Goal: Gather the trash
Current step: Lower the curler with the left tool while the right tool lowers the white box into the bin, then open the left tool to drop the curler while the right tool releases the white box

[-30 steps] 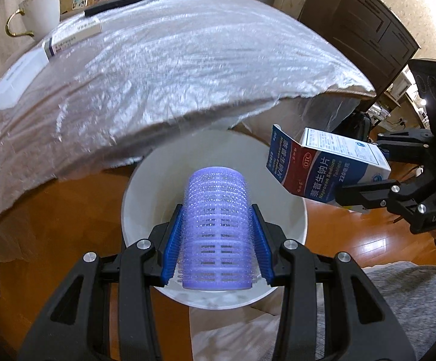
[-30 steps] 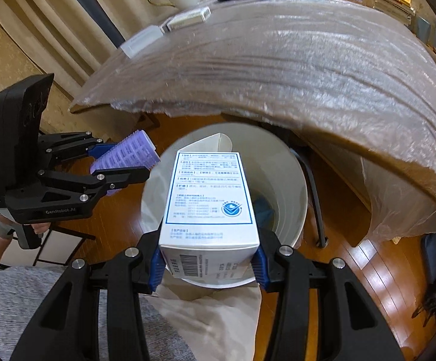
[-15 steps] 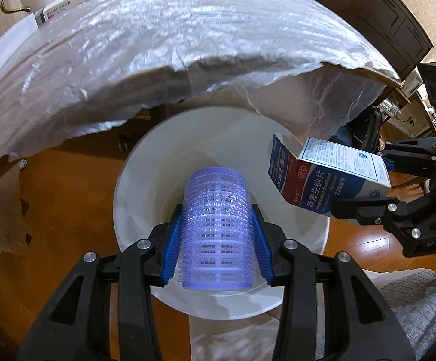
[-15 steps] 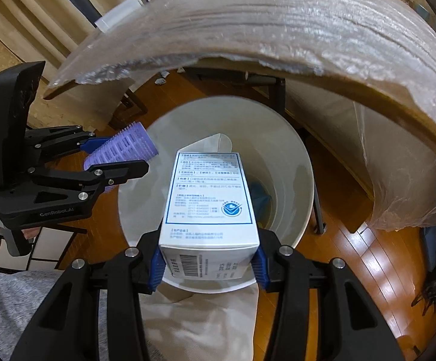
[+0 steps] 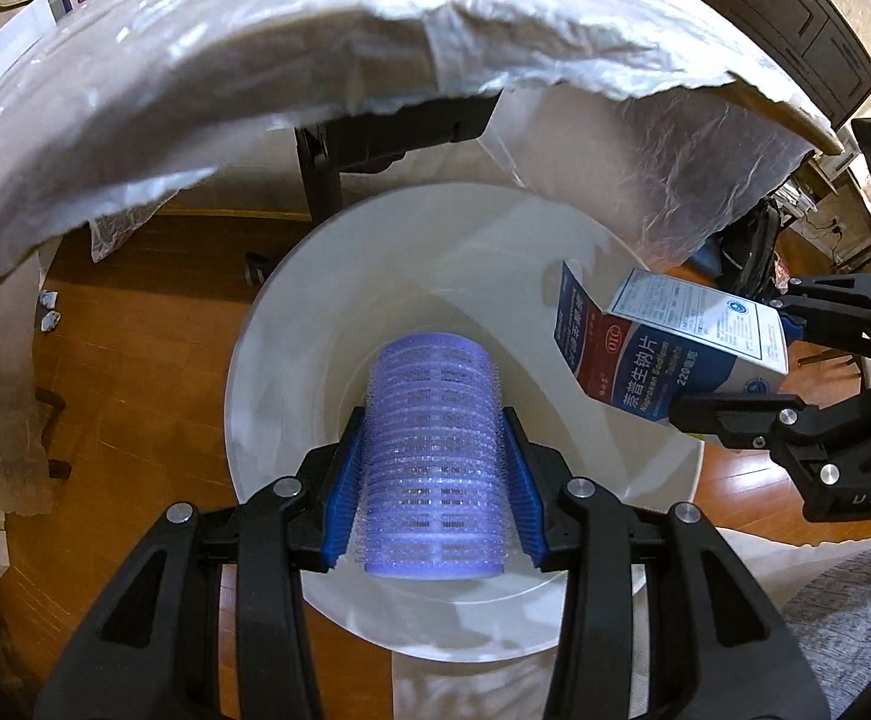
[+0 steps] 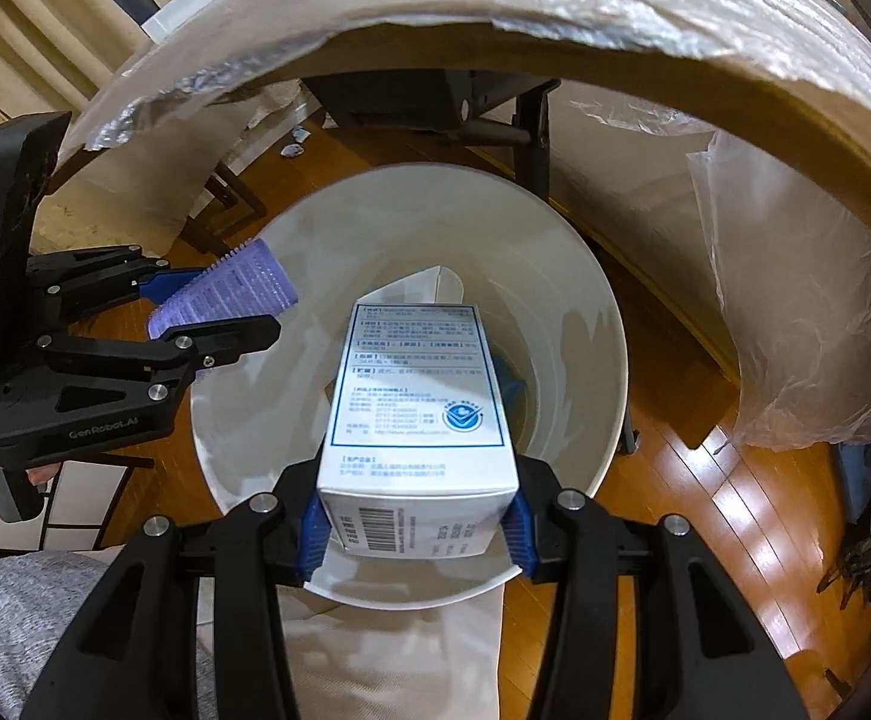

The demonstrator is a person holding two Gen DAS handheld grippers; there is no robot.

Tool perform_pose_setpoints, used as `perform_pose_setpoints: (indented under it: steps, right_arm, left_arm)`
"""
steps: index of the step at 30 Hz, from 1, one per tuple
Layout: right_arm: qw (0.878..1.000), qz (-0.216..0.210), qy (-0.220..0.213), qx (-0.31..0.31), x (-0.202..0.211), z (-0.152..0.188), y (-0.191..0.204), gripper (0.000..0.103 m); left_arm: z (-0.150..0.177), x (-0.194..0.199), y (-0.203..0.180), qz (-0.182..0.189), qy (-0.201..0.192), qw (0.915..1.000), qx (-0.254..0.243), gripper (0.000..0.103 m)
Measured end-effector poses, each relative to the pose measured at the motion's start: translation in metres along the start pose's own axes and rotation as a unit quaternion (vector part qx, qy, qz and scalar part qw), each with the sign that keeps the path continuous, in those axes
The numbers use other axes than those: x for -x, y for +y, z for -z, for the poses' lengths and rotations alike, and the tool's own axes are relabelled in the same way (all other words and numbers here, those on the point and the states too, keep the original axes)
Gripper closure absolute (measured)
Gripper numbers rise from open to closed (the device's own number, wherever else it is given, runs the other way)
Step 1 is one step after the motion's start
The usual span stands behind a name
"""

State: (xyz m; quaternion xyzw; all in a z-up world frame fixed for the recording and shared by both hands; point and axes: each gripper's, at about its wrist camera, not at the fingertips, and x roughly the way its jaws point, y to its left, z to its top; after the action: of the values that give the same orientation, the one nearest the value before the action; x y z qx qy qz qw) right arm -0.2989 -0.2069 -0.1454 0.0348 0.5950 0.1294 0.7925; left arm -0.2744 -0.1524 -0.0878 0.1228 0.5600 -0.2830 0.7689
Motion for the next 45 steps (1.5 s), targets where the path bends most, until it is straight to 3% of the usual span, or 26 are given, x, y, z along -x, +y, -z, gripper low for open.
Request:
perform_pose_setpoints:
  steps: [31, 33, 34, 35, 36, 41, 44, 45]
  right_arm:
    - [0.999, 0.026, 0.028, 0.009, -0.022, -0.001, -0.001, 0.057]
    - [0.999, 0.025, 0.023, 0.019, -0.02, 0.001, 0.001, 0.056]
    - [0.999, 0.033, 0.017, 0.024, -0.017, 0.002, 0.004, 0.046]
    - [0.999, 0.04, 0.011, 0.026, -0.015, 0.002, 0.005, 0.03]
    - [0.999, 0.045, -0.001, 0.031, -0.009, 0.003, 0.007, 0.026]
    - [0.998, 0.041, -0.035, 0.039, 0.034, 0.003, 0.015, 0.025]
    - [0.995, 0.017, -0.08, 0.056, 0.076, -0.003, 0.025, 0.024]
    - [0.992, 0.015, -0.106, 0.069, 0.094, -0.007, 0.03, 0.017]
  left_arm:
    - [-0.006, -0.014, -0.006, -0.011, 0.019, 0.9992, -0.033, 0.059]
    - [-0.005, -0.007, -0.007, -0.007, 0.0, 0.9993, -0.037, 0.058]
    - [-0.005, -0.004, -0.007, -0.009, -0.009, 0.9991, -0.04, 0.052]
    - [-0.005, 0.0, -0.007, -0.015, -0.018, 0.9989, -0.041, 0.034]
    - [-0.004, 0.006, -0.008, -0.018, -0.029, 0.9985, -0.042, 0.028]
    - [0.001, 0.043, -0.005, 0.0, -0.064, 0.9976, -0.028, 0.027]
    - [0.003, 0.089, -0.001, 0.025, -0.111, 0.9931, -0.027, 0.027]
    - [0.002, 0.112, 0.001, 0.031, -0.137, 0.9896, -0.031, 0.025]
